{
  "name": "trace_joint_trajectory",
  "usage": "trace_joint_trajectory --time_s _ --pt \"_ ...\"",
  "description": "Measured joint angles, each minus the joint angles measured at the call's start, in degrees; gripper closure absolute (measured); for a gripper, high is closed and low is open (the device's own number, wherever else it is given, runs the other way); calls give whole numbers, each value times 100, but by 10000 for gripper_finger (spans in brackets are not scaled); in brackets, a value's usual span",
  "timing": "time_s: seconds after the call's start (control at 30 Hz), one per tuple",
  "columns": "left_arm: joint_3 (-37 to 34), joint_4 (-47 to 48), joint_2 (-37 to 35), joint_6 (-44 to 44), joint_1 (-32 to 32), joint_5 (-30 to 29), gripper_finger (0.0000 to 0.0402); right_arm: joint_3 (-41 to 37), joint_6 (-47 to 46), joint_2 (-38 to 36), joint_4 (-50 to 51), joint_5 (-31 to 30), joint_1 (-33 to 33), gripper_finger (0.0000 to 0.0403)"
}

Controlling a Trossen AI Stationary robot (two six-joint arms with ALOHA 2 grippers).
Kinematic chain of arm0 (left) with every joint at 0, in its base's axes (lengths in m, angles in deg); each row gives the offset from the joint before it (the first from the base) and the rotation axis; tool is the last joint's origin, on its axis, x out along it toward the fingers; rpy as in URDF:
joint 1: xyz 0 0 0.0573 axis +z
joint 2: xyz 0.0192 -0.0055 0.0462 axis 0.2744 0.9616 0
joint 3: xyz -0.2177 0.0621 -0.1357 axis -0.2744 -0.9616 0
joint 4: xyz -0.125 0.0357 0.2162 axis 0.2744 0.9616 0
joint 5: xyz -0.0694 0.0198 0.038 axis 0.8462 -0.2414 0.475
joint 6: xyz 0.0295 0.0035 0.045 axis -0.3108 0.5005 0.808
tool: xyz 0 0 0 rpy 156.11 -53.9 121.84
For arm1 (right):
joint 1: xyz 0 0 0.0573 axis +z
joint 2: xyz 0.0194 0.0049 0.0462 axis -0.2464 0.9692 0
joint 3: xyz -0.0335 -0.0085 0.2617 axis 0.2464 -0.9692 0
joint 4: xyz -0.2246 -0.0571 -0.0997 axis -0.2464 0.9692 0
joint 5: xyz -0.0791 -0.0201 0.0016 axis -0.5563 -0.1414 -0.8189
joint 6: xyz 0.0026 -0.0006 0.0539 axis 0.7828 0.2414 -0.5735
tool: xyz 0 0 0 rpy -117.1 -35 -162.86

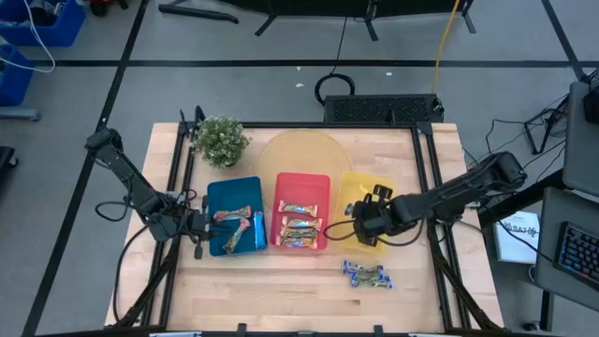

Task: Pick and place Granola Bars by type
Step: Put the bottom blue granola bar into the yellow bin

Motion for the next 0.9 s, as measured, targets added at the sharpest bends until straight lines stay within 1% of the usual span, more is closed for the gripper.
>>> trace_joint_trajectory --time_s 0.1,0.17,0.27,0.33,0.4,0.53,0.63,0.77,0.9 --pt "0 0 -2 -2 2 -8 357 -633 124 0 -898 295 -143 371" --pt "0 -2 -1 26 2 -9 357 -942 168 0 -1310 557 -234 377" --pt "0 -2 0 46 2 -9 357 -1220 168 0 -1515 863 -344 383" --pt "0 -2 0 48 2 -11 357 -1302 154 0 -1530 880 -375 376" --pt "0 -2 0 48 2 -11 357 -1312 117 0 -1565 880 -396 355" --pt "0 -4 -1 44 2 -11 357 -1312 106 0 -1683 880 -455 299" --pt "0 -2 0 44 2 -11 357 -1312 151 0 -1687 880 -475 271" --pt "0 -2 0 51 2 -11 357 -1203 576 -2 -1519 884 -466 255" --pt "0 -3 0 93 2 -11 357 -679 693 -2 -821 884 -455 256"
